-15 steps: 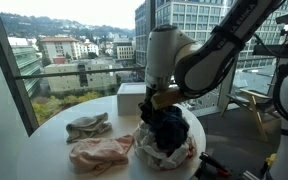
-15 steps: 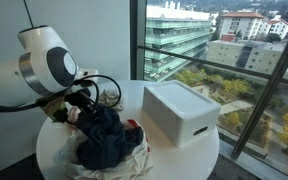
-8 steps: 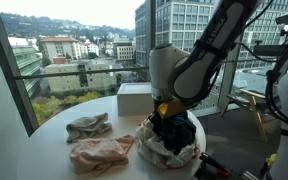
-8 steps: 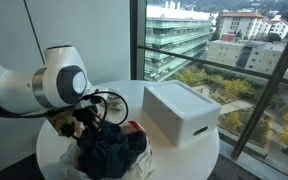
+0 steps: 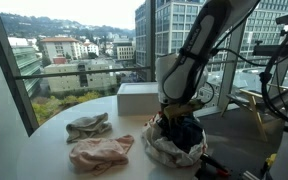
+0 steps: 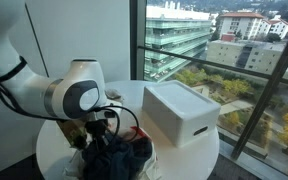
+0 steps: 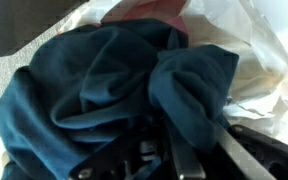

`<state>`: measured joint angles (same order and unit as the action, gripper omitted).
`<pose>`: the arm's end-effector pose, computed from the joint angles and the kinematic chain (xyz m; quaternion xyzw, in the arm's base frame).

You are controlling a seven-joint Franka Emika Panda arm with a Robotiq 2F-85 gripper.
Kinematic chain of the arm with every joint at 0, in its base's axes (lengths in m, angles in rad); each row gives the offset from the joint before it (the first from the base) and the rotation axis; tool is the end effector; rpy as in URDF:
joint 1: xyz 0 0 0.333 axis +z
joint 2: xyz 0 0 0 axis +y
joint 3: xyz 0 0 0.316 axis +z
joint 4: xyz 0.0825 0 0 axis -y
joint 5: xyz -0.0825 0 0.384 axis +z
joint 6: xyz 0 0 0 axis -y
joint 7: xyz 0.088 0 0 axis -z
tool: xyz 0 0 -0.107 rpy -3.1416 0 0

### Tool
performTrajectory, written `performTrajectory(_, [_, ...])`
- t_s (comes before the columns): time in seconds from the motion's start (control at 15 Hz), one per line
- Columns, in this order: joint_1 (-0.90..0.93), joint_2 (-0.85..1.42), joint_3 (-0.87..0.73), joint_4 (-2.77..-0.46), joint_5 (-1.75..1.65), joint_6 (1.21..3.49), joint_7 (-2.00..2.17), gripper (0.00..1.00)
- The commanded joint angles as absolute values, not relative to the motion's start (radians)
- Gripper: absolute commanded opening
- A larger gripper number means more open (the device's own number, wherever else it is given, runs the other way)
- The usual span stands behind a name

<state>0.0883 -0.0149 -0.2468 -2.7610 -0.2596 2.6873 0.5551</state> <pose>0.3789 -0.0518 0.2151 0.9700 -0.2356 -0.0184 0.0563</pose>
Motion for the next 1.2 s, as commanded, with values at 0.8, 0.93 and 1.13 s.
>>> performTrajectory(0.8, [-0.021, -0.194, 0.047, -2.697, -0.292, 2.696, 0.603, 1.0])
performTrajectory(0.93, [0.012, -0.142, 0.096, -2.661, -0.247, 2.699, 0.577, 1.0])
performTrajectory(1.13, [0.044, -0.044, 0.159, -2.582, -0.254, 2.698, 0.567, 1.0])
